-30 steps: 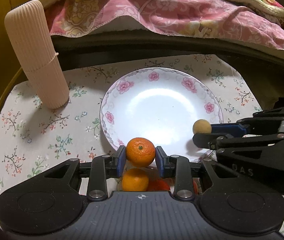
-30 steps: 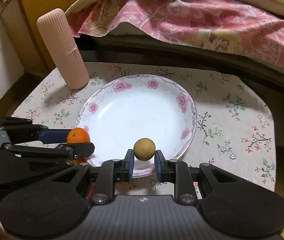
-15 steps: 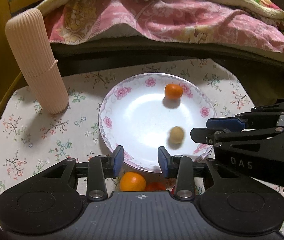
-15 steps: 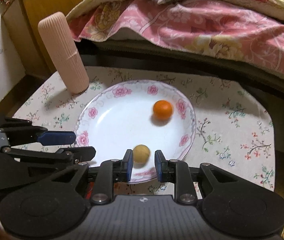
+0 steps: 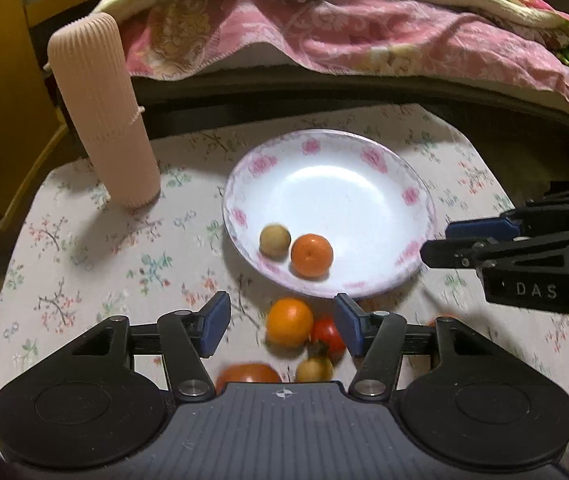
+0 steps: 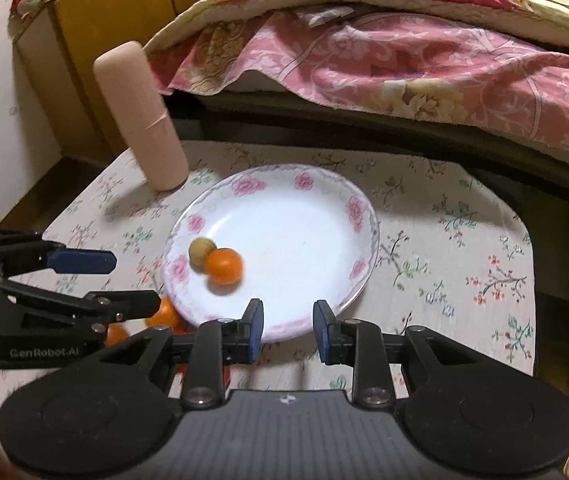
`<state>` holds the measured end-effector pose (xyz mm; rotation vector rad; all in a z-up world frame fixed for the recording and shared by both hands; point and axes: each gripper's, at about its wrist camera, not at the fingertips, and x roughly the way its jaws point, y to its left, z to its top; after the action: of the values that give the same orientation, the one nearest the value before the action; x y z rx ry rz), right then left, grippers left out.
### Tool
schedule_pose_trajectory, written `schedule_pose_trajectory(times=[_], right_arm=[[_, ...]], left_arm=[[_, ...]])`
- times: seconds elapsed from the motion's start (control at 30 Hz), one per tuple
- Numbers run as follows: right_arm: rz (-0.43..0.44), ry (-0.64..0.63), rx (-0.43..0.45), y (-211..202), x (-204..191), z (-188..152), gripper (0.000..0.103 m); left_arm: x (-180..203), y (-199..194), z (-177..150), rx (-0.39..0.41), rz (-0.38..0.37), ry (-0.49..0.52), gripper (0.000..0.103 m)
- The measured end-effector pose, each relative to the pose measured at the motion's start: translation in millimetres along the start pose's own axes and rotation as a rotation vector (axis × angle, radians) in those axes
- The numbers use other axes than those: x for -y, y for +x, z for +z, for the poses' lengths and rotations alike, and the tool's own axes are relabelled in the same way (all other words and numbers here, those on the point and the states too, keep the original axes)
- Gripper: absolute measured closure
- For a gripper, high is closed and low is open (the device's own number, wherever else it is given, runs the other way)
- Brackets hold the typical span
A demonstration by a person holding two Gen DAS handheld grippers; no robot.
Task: Organize fruits
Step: 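Open the right tool to drop the tan fruit into the plate, then grasp the mandarin orange near the fruit row with the right tool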
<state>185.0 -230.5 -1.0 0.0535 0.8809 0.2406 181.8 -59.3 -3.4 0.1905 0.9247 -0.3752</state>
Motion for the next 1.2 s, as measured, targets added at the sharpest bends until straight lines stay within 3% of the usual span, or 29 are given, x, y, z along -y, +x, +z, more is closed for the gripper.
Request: schedule_pose_trajectory(times=[0.4, 1.2], right_arm=[[0.046, -0.031, -0.067, -10, -6, -26, 0.074], [0.077, -0.055, -0.133, -9, -2, -39, 0.066]], left_arm=[[-3, -17, -31, -0.039, -0.038, 0.073, 0.031], [-15, -14, -41, -0.06, -0.042, 0.083, 0.027]])
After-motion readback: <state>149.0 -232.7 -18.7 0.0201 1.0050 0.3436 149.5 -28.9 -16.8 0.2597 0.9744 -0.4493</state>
